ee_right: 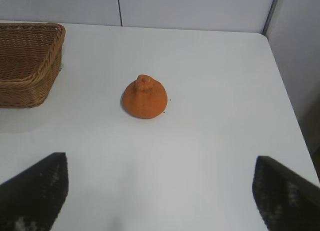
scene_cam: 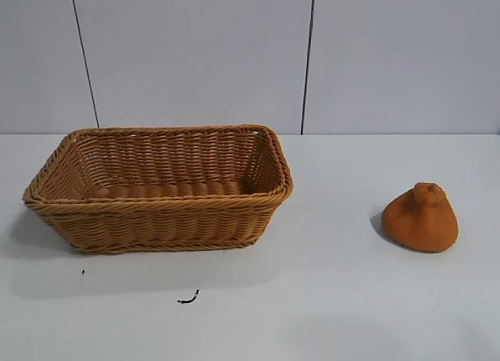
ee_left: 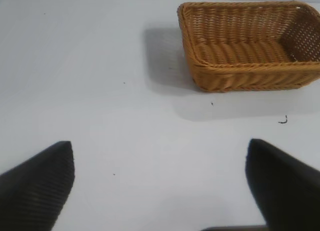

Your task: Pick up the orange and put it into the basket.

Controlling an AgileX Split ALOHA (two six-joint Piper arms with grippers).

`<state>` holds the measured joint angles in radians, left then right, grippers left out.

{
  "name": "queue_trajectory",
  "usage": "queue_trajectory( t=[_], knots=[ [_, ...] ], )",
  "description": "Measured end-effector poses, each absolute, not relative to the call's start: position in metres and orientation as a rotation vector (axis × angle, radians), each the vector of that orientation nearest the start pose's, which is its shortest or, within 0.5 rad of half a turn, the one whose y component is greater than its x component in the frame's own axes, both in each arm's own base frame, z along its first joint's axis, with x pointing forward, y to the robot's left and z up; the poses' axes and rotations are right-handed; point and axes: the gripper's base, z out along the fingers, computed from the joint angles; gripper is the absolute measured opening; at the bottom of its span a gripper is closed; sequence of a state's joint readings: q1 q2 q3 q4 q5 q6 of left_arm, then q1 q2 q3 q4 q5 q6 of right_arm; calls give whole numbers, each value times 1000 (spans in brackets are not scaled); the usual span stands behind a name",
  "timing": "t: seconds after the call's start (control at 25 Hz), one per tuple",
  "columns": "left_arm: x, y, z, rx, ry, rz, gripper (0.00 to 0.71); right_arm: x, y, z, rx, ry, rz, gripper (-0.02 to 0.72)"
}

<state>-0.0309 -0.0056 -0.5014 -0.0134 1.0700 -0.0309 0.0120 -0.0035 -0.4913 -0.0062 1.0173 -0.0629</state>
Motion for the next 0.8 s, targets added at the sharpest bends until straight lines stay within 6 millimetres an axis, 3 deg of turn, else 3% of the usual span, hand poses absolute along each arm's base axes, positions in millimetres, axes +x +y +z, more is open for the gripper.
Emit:
queue_trajectory(
  t=[0.52,0.64,0.8],
  knots=[
    [-6,-1,277,1,2047,-55,666,2,0,285,-76,2028,-39,694],
    [-6,-1,277,1,2047,-55,666,20,0,303,-79,2105,-31,694],
    [-6,-1,277,1,2047,-55,666,63,2,330,-82,2240,-13,694]
  ],
)
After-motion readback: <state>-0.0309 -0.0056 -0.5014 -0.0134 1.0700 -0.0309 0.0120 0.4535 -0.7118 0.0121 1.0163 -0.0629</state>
